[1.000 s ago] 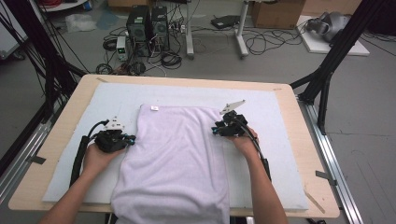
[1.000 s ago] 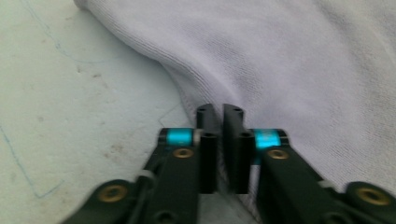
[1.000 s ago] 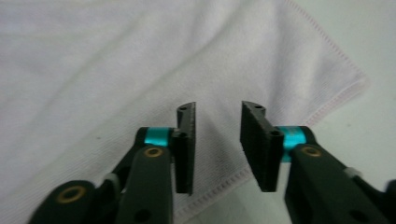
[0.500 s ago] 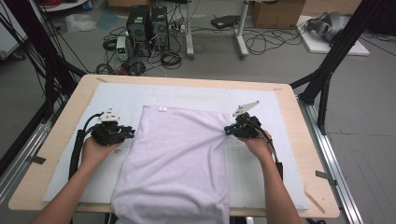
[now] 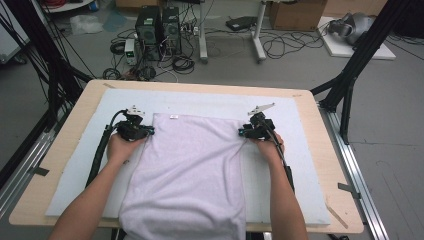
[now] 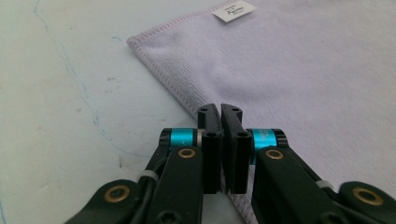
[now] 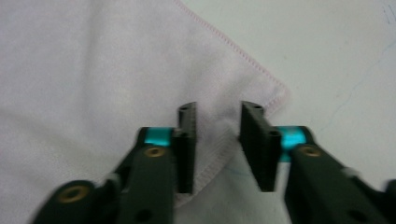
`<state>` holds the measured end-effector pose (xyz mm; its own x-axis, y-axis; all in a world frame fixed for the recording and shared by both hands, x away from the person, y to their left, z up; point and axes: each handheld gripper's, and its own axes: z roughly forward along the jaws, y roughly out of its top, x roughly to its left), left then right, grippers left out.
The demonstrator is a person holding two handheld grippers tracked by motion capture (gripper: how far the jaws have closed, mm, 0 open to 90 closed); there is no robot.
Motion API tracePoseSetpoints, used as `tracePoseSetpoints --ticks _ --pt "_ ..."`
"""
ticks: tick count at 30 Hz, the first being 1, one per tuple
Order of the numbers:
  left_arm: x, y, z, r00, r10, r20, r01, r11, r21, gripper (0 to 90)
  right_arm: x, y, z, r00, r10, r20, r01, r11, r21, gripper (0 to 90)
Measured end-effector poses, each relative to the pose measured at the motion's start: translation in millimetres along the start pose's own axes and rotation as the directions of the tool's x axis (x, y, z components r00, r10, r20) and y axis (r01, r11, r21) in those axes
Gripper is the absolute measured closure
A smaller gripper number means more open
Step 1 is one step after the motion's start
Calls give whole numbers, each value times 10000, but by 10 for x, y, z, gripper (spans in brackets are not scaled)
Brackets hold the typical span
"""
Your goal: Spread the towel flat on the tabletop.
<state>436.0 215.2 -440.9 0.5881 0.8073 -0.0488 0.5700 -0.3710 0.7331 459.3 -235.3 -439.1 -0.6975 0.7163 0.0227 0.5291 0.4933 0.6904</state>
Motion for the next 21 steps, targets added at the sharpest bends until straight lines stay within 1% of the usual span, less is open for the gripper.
tracePoseSetpoints --ticks 1,2,3,4,5,6,7,8,9,10,11,12,13,14,15,16,17,18,19,20,21 --pt "2 7 0 10000 41 -46 -41 10000 49 873 -1 11 4 9999 -67 -77 67 10000 -26 813" --pt "-4 14 -1 9995 90 -304 -89 10000 13 876 9 29 14 9995 -268 -163 268 9996 -34 869" --pt "-1 22 -14 9980 150 -610 -152 9999 -36 877 19 66 31 9990 -418 -155 419 9991 50 872" --pt "14 31 -34 9963 31 -862 -51 9997 -229 877 36 119 43 9987 -515 -2 515 9986 146 874" --pt "41 41 -64 9945 -160 -1038 113 9989 -459 877 52 185 39 9979 -618 219 616 9981 58 875" --pt "66 50 -87 9925 -345 -1170 265 9972 -695 876 67 246 12 9956 -761 551 778 9965 -293 876" --pt "85 55 -97 9903 -418 -1327 320 9966 -755 874 74 280 -15 9926 -766 940 833 9941 -700 872" --pt "104 59 -99 9894 -456 -1380 366 9971 -665 860 49 302 -17 9935 -509 1021 577 9962 -653 849" --pt "118 57 -107 9891 -475 -1397 396 9975 -583 807 15 313 -2 9956 -258 901 294 9988 -389 809" --pt "130 46 -124 9911 -409 -1267 344 9980 -533 755 5 305 -6 9956 -253 905 278 9993 -265 771" --pt "134 35 -143 9934 -269 -1111 223 9988 -431 731 1 292 -20 9971 -173 741 193 9995 -265 732" --pt "124 25 -166 9951 -56 -986 20 9994 -356 703 6 276 -36 9988 -105 480 119 9995 -291 717" --pt "105 13 -202 9956 159 -918 -190 9993 -326 688 39 251 -58 9992 -204 352 213 9995 -247 707" --pt "85 -4 -244 9972 279 -698 -310 9986 -428 681 75 222 -84 9983 -475 329 482 9986 -218 698" --pt "62 -18 -288 9986 350 -389 -370 9980 -506 674 112 186 -113 9986 -512 120 515 9984 -244 683" --pt "15 -38 -343 9985 517 -154 -524 9975 -479 662 149 143 -138 9989 -438 -193 431 9984 -365 666" --pt "-19 -59 -378 9975 700 -109 -705 9961 -523 646 211 84 -170 9977 -581 -341 570 9979 -320 657" --pt "-74 -102 -435 9959 910 21 -907 9942 -580 640 247 48 -190 9964 -745 -398 736 9970 -220 644" --pt "-100 -130 -467 9946 1031 136 -1022 9932 -559 632 307 -20 -225 9951 -683 -717 668 9975 -238 638" --pt "-145 -179 -517 9924 1199 261 -1186 9919 -455 624 343 -58 -246 9932 -735 -906 713 9971 -281 628" --pt "-173 -211 -550 9911 1290 336 -1275 9908 -443 606 419 -115 -289 9897 -992 -1034 973 9950 -234 623"
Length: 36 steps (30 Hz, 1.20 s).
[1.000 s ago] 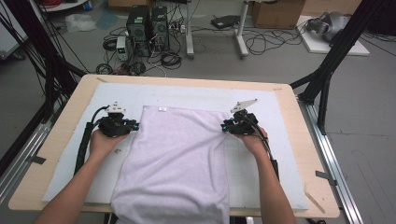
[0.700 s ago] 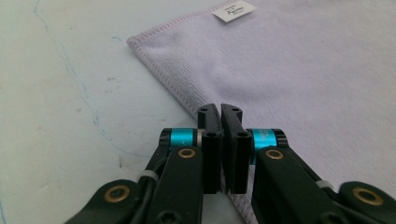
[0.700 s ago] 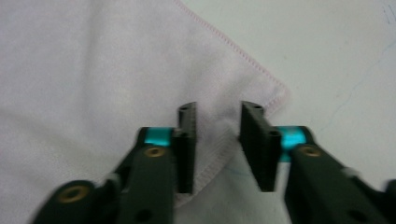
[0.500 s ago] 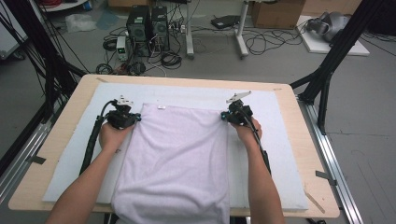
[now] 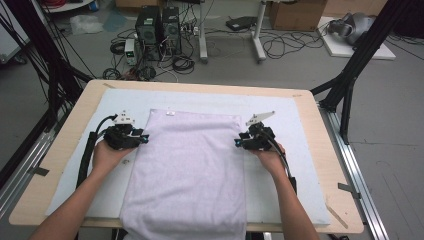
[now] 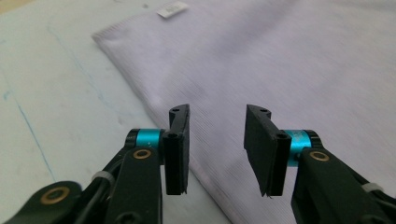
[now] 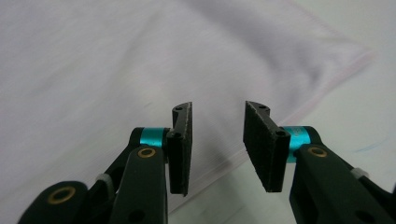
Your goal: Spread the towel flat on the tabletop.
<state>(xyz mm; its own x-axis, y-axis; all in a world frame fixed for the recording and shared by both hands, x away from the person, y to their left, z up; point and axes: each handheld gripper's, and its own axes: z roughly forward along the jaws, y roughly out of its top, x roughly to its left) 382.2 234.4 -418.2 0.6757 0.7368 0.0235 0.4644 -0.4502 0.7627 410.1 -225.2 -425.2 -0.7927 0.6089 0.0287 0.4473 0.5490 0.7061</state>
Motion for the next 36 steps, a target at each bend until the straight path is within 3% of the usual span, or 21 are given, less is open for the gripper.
tracePoseSetpoints --ticks 3,5,7,10,13,16,17,18,19,21,26,28,29,31,36 --pt "-144 -120 -127 9988 305 389 -304 9995 -53 596 198 -114 -86 9981 -185 -587 171 9996 -238 595" --pt "-262 -216 -214 9958 518 760 -513 9987 -79 586 341 -140 -126 9931 -182 -1158 232 9989 419 573" --pt "-356 -285 -268 9928 646 1007 -650 9979 3 563 513 -205 -200 9897 -808 -1178 802 9967 -99 585" --pt "-504 -408 -386 9870 840 1367 -850 9964 16 561 695 -297 -268 9846 -983 -1447 986 9951 -49 585" --pt "-641 -540 -513 9772 1097 1817 -1129 9936 68 606 852 -438 -342 9799 -1150 -1630 1121 9933 -269 632" --pt "-758 -663 -551 9625 1434 2304 -1594 9858 523 675 963 -556 -322 9743 -1320 -1828 1358 9907 82 679" --pt "-775 -689 -541 9594 1529 2368 -1713 9835 587 730 988 -585 -308 9751 -1398 -1723 1412 9900 -38 715" --pt "-781 -714 -552 9599 1614 2294 -1741 9841 362 771 989 -590 -310 9753 -1409 -1703 1418 9899 -73 769" --pt "-767 -727 -552 9593 1493 2399 -1611 9865 302 869 982 -586 -310 9744 -1390 -1768 1401 9901 -68 844" --pt "-749 -744 -555 9596 1309 2489 -1410 9897 233 886 980 -585 -307 9695 -1519 -1922 1535 9881 -66 880" --pt "-793 -829 -683 9577 1489 2462 -1593 9870 228 898 1025 -659 -400 9651 -1486 -2156 1499 9886 -101 884" --pt "-789 -846 -706 9667 1400 2143 -1472 9889 181 872 1023 -680 -428 9661 -1405 -2165 1369 9901 -317 835" --pt "-774 -842 -707 9674 1361 2136 -1423 9897 138 798 1005 -673 -442 9689 -1268 -2124 1190 9917 -492 754" --pt "-750 -820 -700 9715 1208 2041 -1225 9925 -46 731 976 -651 -458 9724 -1037 -2091 896 9931 -758 683" --pt "-666 -656 -605 9763 1045 1893 -956 9939 -554 635 891 -607 -461 9803 -820 -1798 610 9910 -1193 600"
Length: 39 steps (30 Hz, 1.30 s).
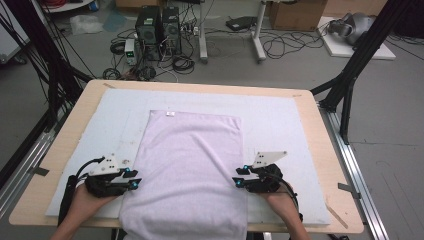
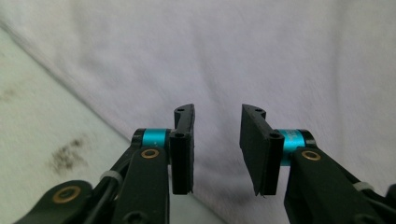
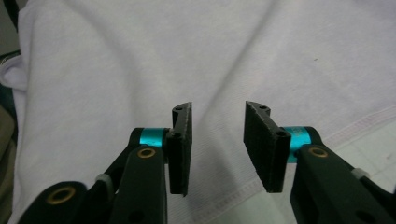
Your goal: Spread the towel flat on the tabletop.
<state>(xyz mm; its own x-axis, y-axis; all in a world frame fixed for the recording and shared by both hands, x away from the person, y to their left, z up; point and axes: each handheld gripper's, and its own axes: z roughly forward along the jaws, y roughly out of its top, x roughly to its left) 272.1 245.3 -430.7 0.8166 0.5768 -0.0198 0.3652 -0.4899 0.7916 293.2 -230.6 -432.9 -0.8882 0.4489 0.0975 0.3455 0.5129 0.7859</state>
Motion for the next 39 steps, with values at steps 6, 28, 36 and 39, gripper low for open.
tracePoseSetpoints --ticks 6,28,36,39 --pt "126 155 156 9994 -354 -65 351 9986 -388 545 -80 39 36 9993 97 349 -92 9999 -147 479" --pt "237 237 192 9951 -788 -600 733 9934 -879 380 -171 184 139 9950 272 964 -235 9990 -392 287" --pt "227 236 193 9957 -709 -594 659 9944 -827 364 -140 190 120 9943 143 1055 -91 9987 -495 269" --pt "229 236 192 9959 -693 -580 644 9944 -832 364 -135 192 116 9943 124 1058 -71 9987 -505 269"
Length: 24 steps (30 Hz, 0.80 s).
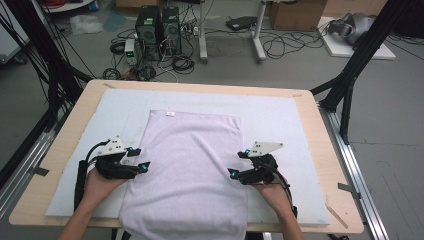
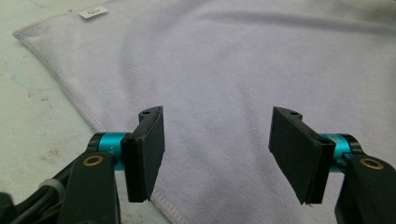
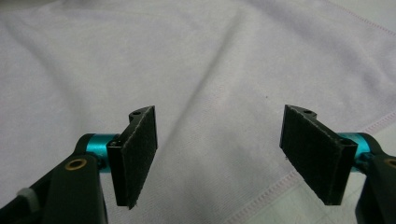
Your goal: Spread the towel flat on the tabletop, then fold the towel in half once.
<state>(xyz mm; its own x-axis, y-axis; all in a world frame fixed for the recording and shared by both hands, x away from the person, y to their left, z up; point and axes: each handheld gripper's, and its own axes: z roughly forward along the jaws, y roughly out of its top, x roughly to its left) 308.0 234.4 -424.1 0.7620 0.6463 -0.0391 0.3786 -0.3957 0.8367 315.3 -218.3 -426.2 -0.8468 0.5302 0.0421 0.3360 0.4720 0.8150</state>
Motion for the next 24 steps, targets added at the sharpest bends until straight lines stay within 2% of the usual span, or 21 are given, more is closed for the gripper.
tracePoseSetpoints --ticks 19,24 --pt "2 6 1 9999 166 -41 -166 9999 48 364 22 9 11 9997 -252 -18 252 9997 58 269" --pt "3 4 2 9999 154 1 -154 9999 47 364 24 9 5 9998 -196 34 196 9998 91 269"
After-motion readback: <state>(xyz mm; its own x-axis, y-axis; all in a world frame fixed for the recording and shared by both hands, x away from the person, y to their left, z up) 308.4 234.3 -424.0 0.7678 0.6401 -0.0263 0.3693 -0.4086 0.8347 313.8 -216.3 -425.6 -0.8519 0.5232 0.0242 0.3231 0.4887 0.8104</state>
